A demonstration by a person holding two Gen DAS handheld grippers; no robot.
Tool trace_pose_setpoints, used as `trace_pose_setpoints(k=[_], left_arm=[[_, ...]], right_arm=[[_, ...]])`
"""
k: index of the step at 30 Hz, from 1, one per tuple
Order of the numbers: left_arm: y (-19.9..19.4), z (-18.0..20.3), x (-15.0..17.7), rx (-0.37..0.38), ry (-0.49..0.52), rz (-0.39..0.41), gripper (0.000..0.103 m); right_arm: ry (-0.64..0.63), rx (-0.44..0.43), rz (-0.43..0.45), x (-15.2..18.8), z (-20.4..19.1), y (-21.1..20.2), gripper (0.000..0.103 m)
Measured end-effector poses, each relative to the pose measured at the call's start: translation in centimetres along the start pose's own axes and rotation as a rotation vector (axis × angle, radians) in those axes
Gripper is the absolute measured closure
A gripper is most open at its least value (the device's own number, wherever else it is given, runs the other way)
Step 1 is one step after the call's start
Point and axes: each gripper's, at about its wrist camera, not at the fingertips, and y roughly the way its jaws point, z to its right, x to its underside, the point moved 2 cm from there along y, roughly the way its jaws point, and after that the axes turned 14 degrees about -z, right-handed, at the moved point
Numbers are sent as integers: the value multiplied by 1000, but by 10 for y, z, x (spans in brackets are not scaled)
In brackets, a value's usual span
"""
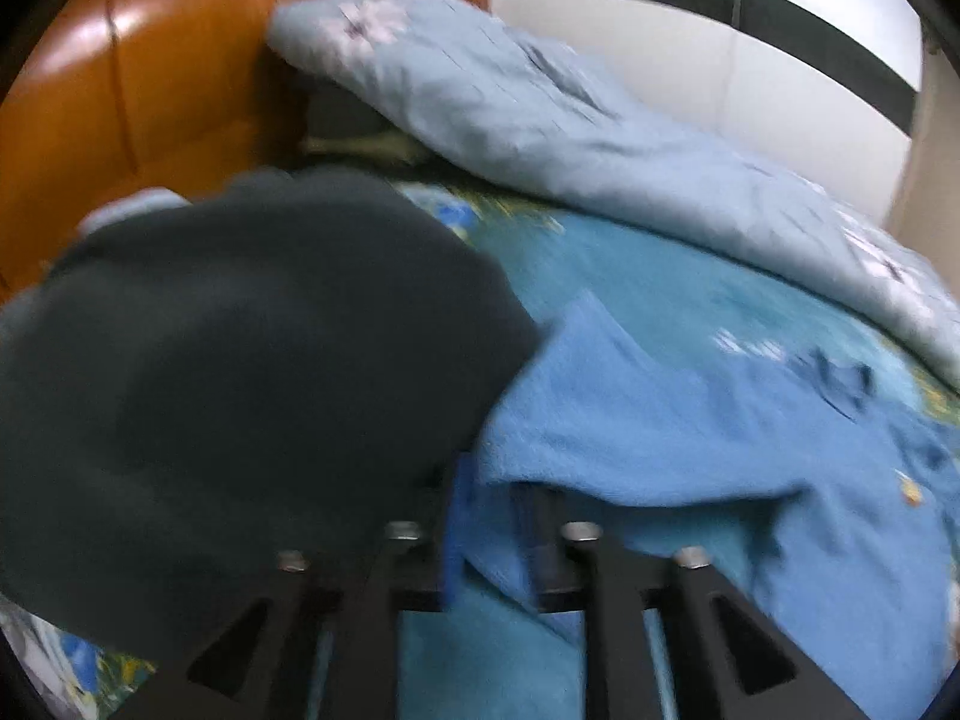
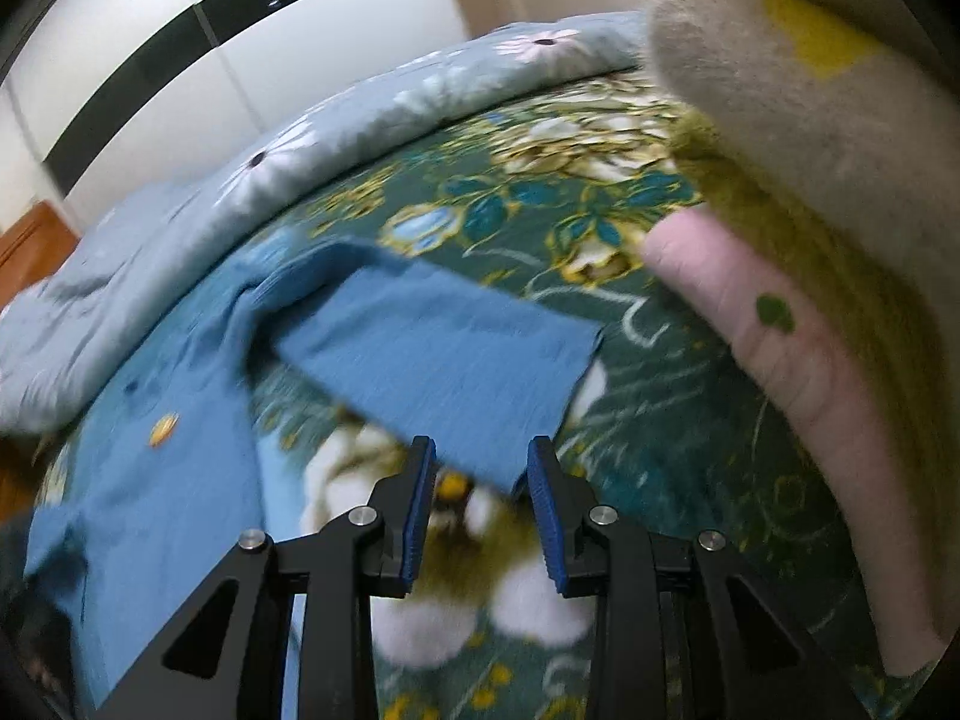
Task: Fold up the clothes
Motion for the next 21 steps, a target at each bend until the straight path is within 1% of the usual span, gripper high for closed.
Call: trace_pose_setpoints(k=[1, 4, 6, 7, 9, 11, 13, 15, 18, 20, 21], left_arm=[[1, 0, 4, 9, 3, -25, 53], [-2, -1, 14, 27, 6, -65, 53], [-10, -2, 17, 46, 9, -66, 53], [-15, -2, 17, 64, 5, -58, 52], [-25, -4, 19, 95, -14, -37, 51], [-30, -8, 18, 108, -27, -23, 50], [-32, -9, 17, 118, -37, -22, 50], [-35, -12, 20, 139, -49, -28, 50], [-36, -12, 16, 162, -62, -30, 50], [-39, -10, 16, 165, -57, -25, 50], [-40, -9, 17, 167, -53, -23, 50]], right_arm=[[5, 12, 11, -5, 0, 0, 70], [-22, 3, 35, -22, -9, 2, 70], [-98, 26, 28, -35, -24, 6, 68], [-140, 22, 17, -41, -32, 9, 65], [-210, 26, -48, -58, -43, 26, 63], [-233, 71, -87, -71, -45, 42, 63], [-243, 99, -100, -84, -42, 55, 63], [-250, 90, -130, -94, -43, 64, 62], [-289, 98, -156, -96, -49, 68, 56], [-327, 105, -171, -93, -56, 69, 58], [-346, 109, -179, -92, -59, 69, 70]])
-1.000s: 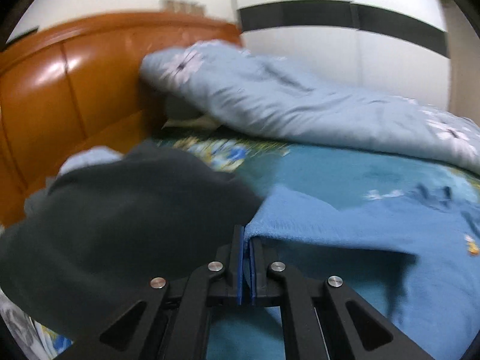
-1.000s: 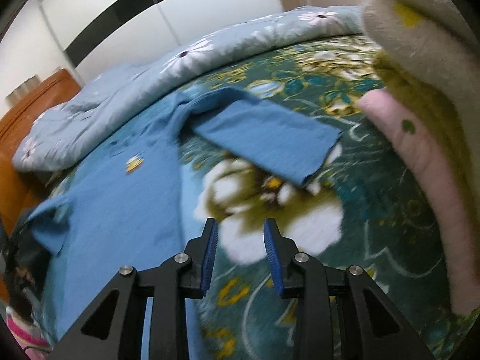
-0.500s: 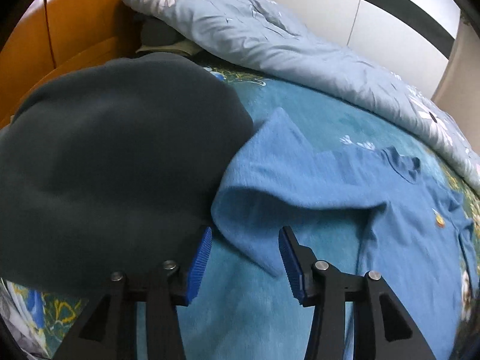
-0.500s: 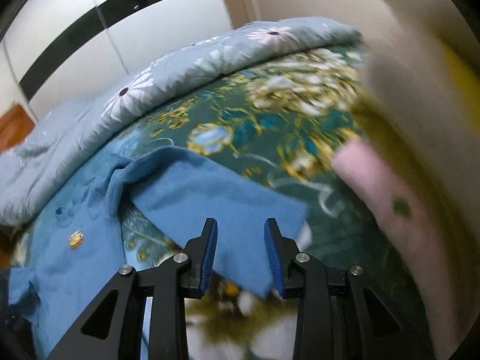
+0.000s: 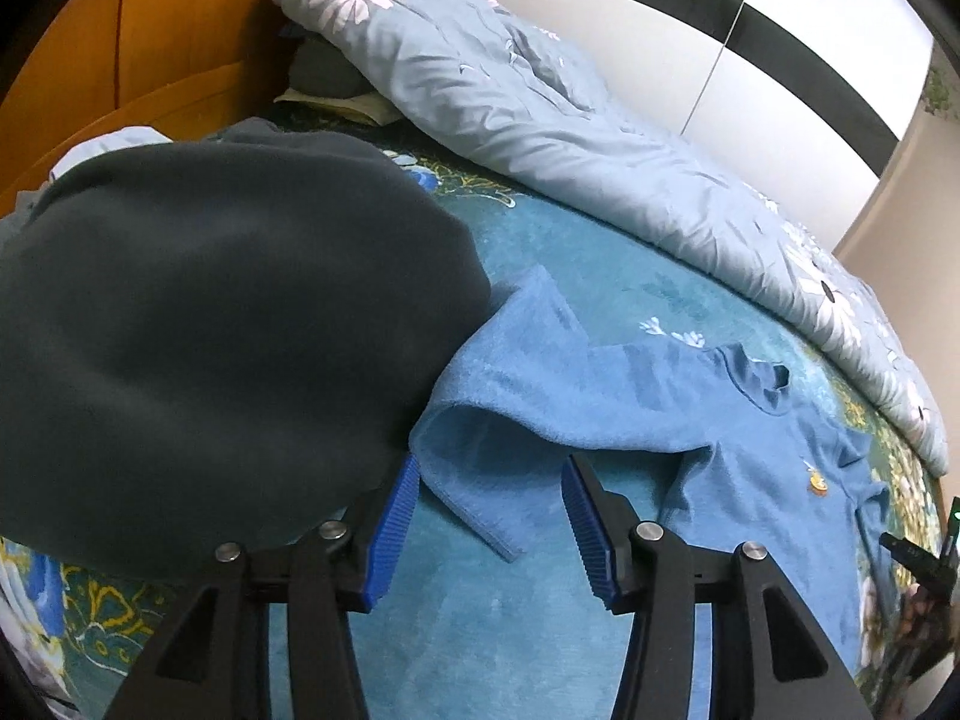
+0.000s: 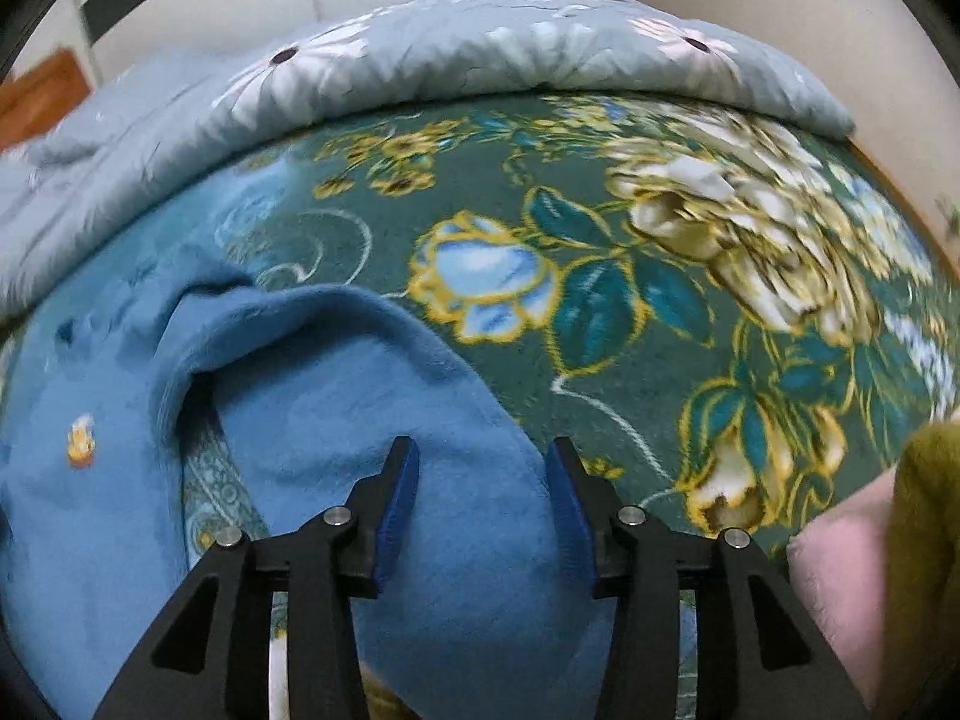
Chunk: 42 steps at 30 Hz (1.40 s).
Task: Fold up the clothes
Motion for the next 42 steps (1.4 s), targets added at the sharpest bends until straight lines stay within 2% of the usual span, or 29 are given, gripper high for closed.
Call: trace_pose_setpoints(k=[1, 2, 4, 6, 7, 8, 9, 11, 13, 19, 20, 27, 29, 30, 32, 33, 34, 36, 39, 42], left_arm=[[-1, 1, 1, 4, 3, 1, 50], [-2, 2, 2, 7, 5, 2, 50], [-4, 2, 2, 11, 6, 9, 50], [-7, 1, 3, 11, 3, 20, 50], [-9, 0, 3, 10, -1, 27, 49], [-10, -1, 3, 9, -5, 34, 49], [-12, -2, 2, 8, -9, 41, 49], [-11, -4, 2, 9, -19, 44, 50], [-9, -5, 2, 17, -26, 37, 50], [-14, -5, 3, 43, -28, 46, 49], [-14, -6, 3, 46, -30, 48, 50], [-15, -6, 3, 64, -40, 44, 50], [-16, -5, 4, 69, -35, 46, 49], [-17, -4, 4, 73, -31, 48, 49], [-18, -2, 5, 80, -26, 48, 50], [-18, -2, 5, 83, -24, 47, 50], [-18, -1, 5, 87, -23, 45, 49], [-17, -1, 5, 95, -23, 38, 50], [-17, 0, 5, 109, -18, 30, 50], [-21, -1, 6, 120, -19, 35, 49]], right_arm=[[-11, 2, -2, 1, -3, -1, 94], [-21, 4, -2, 1, -6, -1, 98], [-39, 23, 7, 3, -11, -5, 98], [-56, 109, 98, -1, -18, -25, 98], [-59, 136, 166, -4, -20, -40, 98], [-74, 159, 273, -5, -23, -62, 98], [-105, 206, 411, -2, -30, -90, 98], [-181, 316, 602, 12, -44, -125, 98], [-264, 380, 615, 26, -55, -124, 97], [-440, 468, 366, 92, -52, -47, 97], [-446, 461, 338, 101, -49, -43, 97], [-444, 371, 188, 148, -28, -33, 96], [-381, 308, 169, 153, -21, -39, 95], [-337, 262, 177, 154, -17, -46, 94], [-243, 164, 199, 156, -9, -63, 82], [-176, 95, 208, 157, -3, -71, 66], [-106, 23, 217, 158, 3, -79, 56], [55, -165, 201, 158, 14, -84, 55], [290, -390, 164, 148, 28, -75, 55], [452, -395, 164, 136, 36, -62, 55]])
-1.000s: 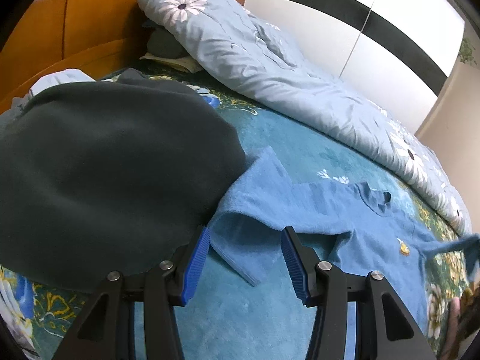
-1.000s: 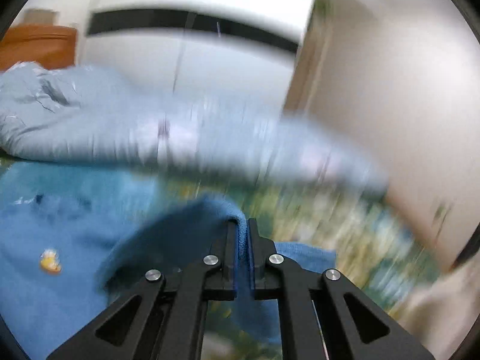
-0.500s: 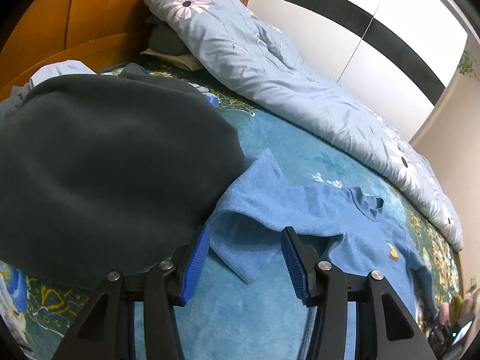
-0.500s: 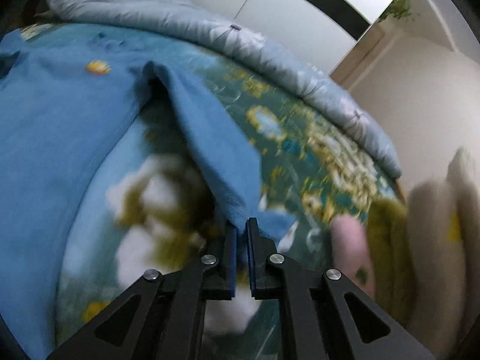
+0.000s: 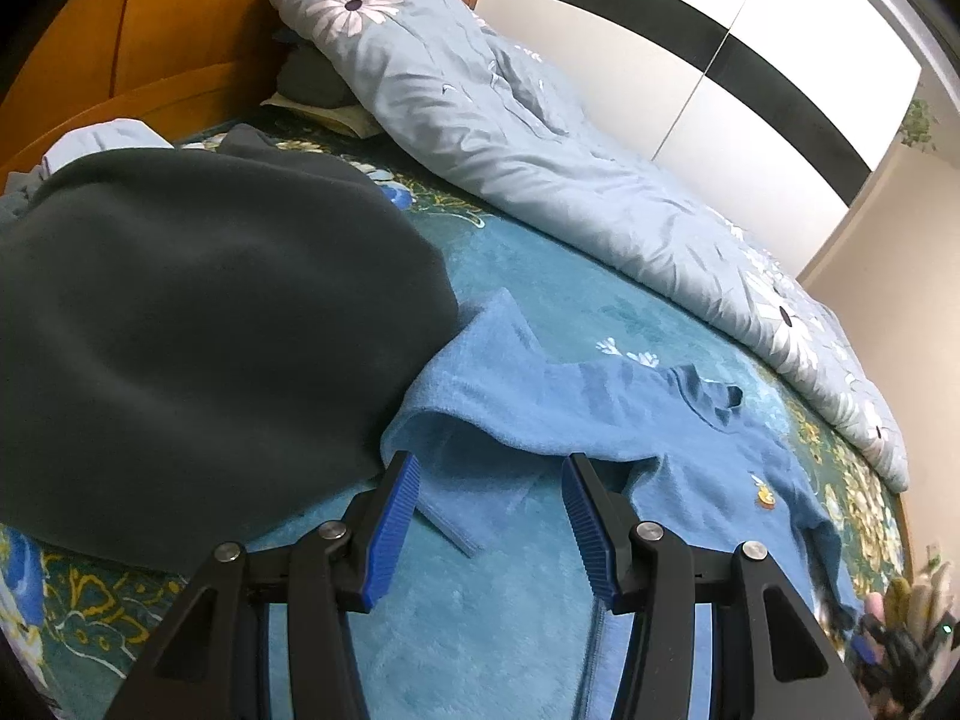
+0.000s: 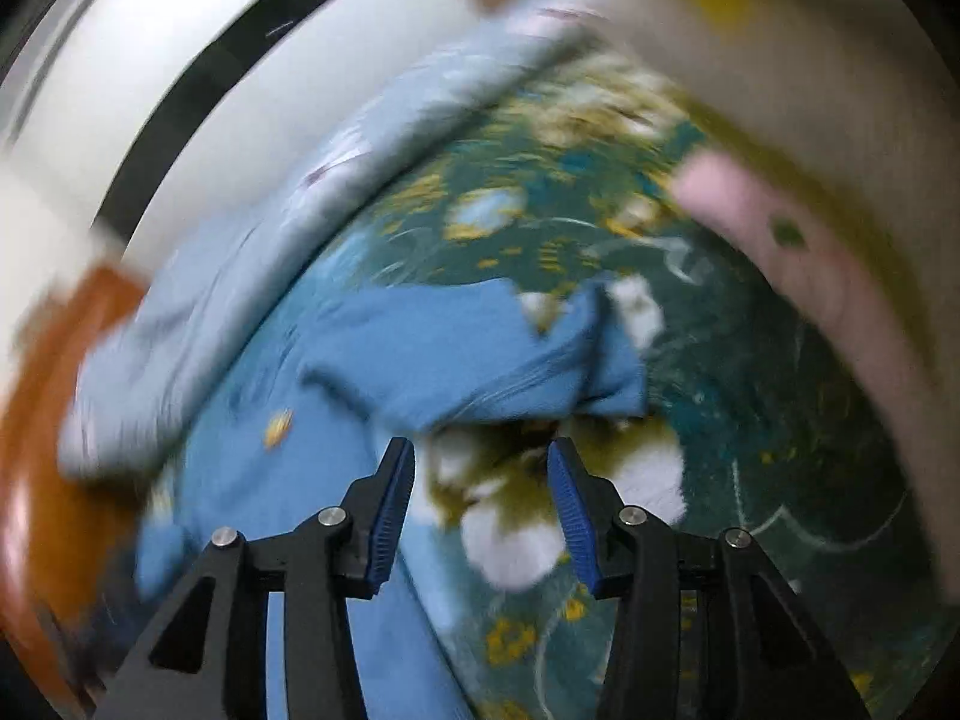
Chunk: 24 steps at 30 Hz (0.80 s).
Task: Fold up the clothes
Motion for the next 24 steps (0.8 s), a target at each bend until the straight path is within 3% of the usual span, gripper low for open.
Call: trace_pose_setpoints(k=[1, 5, 8, 9, 12, 14, 17, 20, 24], left_arm=[[-1, -1, 0, 4, -4, 2, 49], [-1, -4, -1, 8, -19, -1, 49], [1, -2, -1, 10, -10, -7, 49], [1, -1, 0, 10, -5, -9, 49], [2, 1, 0, 8, 6, -12, 49], [3, 3, 1, 7, 13, -13, 49], [4, 3, 1, 3, 14, -15, 49], [4, 4, 1, 3, 13, -12, 49], [6, 5, 1, 5, 13, -20, 49]], right_arm=[[50, 4, 12, -4, 2, 4, 55], [59, 145, 91, -26, -8, 11, 55], [43, 231, 88, -36, -8, 21, 56], [41, 257, 83, -38, -8, 25, 60], [26, 243, 53, -43, -10, 29, 98], [2, 228, 31, -46, -14, 30, 99], [-67, 228, 169, -58, -32, -11, 99], [-159, 278, 379, -70, -49, -59, 99], [-172, 345, 372, -87, -49, -57, 99]])
